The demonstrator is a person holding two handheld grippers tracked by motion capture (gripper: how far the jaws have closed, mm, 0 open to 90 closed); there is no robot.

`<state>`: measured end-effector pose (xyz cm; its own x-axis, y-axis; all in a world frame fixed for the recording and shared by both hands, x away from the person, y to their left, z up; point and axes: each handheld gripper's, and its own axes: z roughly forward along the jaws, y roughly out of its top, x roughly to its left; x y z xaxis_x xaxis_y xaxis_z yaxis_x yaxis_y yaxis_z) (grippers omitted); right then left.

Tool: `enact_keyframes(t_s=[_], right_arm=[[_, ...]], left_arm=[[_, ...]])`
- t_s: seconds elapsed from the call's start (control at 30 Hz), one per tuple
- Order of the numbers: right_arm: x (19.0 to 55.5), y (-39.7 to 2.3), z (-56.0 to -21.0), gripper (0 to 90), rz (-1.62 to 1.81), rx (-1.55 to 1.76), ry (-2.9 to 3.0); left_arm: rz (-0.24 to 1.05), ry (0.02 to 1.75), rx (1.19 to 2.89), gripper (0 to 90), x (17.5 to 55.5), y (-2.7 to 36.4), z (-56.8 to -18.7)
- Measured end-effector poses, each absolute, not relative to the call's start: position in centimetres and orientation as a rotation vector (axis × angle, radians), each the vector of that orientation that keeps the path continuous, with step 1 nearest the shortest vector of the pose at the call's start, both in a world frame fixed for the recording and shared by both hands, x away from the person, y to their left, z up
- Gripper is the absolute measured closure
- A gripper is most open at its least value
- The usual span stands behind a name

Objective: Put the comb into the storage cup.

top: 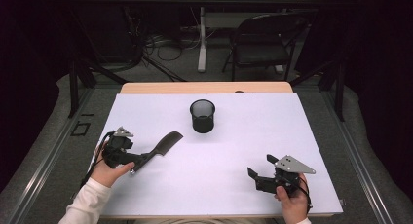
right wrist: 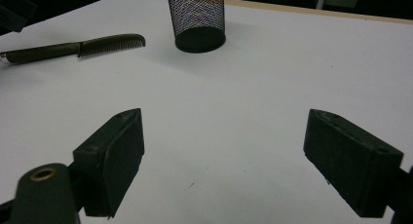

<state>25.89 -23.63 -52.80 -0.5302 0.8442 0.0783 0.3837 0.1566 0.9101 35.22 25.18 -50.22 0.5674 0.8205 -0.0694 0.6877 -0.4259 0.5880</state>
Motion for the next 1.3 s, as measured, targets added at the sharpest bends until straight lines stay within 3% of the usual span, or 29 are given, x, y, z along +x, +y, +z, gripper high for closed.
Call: enact_keyframes(t_s=[0.2,0.3,1.3], right_arm=[[25.9,-23.6,-52.8,14.8,1.349,1.163,1.989],[25.9,-23.6,-52.8,14.8,1.344,1.163,1.993],[26.0,-23.6,-53.0,14.8,1.343,1.17,1.998]], left_arm=[[0.28,1.224,2.249,19.0,35.7,25.2,-50.3],[0.28,1.229,2.281,24.3,36.0,25.1,-50.3],[0.244,1.207,2.457,39.6,37.5,23.6,-50.5]])
